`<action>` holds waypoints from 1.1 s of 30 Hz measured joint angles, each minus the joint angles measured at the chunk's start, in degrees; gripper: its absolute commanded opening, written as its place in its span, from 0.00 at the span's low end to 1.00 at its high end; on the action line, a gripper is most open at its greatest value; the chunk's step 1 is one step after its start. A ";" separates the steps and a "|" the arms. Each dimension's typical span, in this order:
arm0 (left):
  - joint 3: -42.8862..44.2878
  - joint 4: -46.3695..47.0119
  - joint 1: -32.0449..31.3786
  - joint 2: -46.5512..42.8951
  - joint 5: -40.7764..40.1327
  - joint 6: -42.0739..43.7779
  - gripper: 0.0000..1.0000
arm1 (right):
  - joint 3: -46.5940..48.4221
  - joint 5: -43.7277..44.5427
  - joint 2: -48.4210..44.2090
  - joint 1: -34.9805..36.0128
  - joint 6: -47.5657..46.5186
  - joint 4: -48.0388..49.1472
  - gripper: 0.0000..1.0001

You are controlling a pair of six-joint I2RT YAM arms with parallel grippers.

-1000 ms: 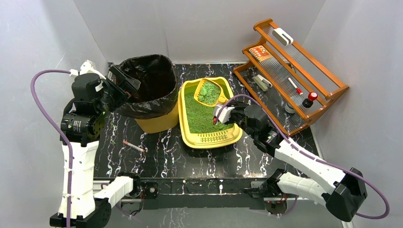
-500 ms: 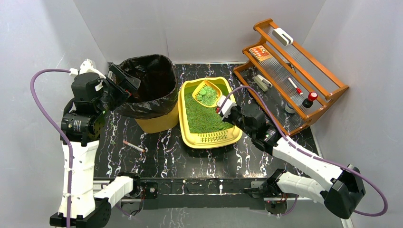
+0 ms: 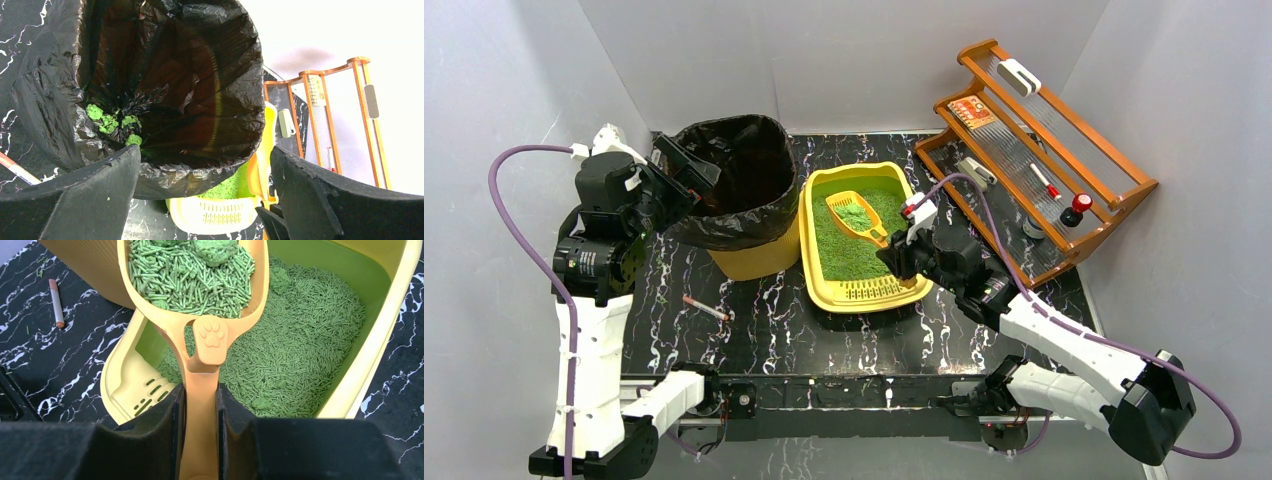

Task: Clean the litter box

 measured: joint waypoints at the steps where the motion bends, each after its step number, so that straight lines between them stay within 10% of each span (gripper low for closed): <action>1: 0.00 0.00 0.00 0.00 0.00 0.00 0.98 | 0.00 -0.04 0.00 0.00 0.79 0.00 0.00; 14: 0.00 0.00 -0.02 0.00 0.00 0.00 0.98 | 0.00 3.21 -0.04 0.00 -4.68 0.37 0.00; 33: -0.09 0.00 -0.04 0.04 0.31 -0.04 0.98 | -0.57 9.03 -4.57 0.02 -54.23 6.05 0.00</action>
